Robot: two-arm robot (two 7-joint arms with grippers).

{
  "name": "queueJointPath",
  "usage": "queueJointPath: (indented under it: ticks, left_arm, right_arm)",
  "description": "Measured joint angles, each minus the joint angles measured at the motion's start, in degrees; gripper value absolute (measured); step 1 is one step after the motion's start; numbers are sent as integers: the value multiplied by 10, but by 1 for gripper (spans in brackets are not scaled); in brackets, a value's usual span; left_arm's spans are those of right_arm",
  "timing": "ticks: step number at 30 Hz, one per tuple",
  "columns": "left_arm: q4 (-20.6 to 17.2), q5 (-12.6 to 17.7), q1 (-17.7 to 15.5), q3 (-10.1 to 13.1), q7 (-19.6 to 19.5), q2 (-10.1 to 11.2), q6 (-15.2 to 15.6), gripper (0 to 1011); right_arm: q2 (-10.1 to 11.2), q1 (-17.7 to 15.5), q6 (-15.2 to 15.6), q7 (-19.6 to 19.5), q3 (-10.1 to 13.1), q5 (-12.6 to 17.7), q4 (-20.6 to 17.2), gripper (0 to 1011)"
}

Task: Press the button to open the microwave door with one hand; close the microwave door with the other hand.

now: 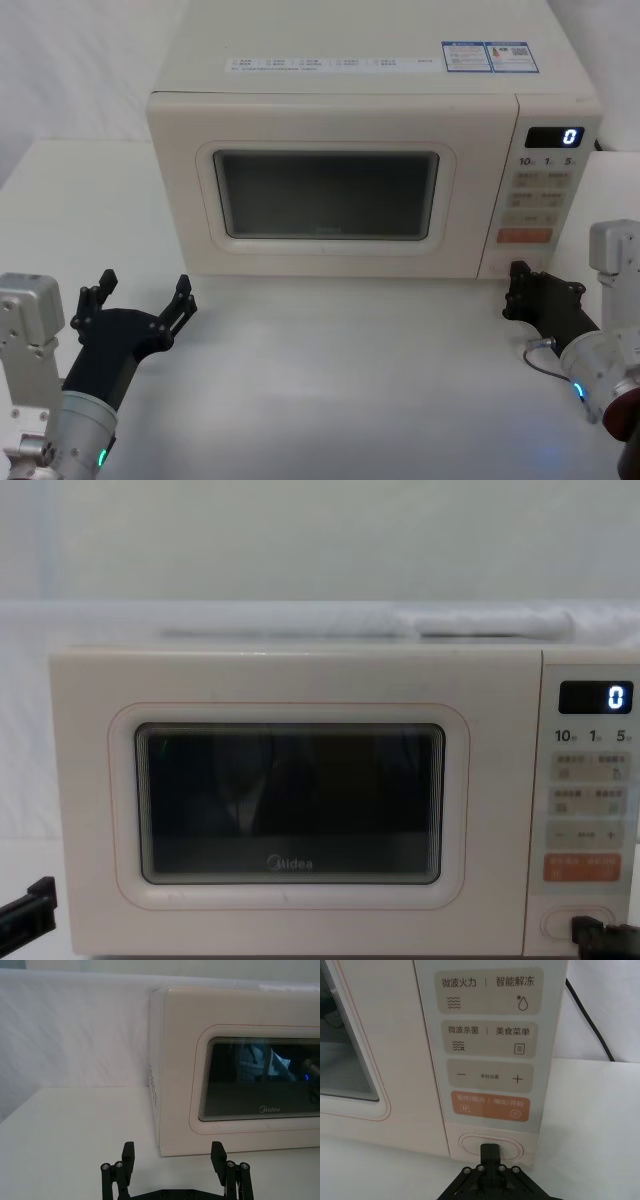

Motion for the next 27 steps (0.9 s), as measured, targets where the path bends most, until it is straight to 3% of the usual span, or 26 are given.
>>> queueJointPath:
  ticks: [27]
  left_arm:
    - [0, 0, 0, 0, 0, 0, 0, 1001]
  right_arm:
    - [-13, 6, -13, -4, 11, -10, 13, 0]
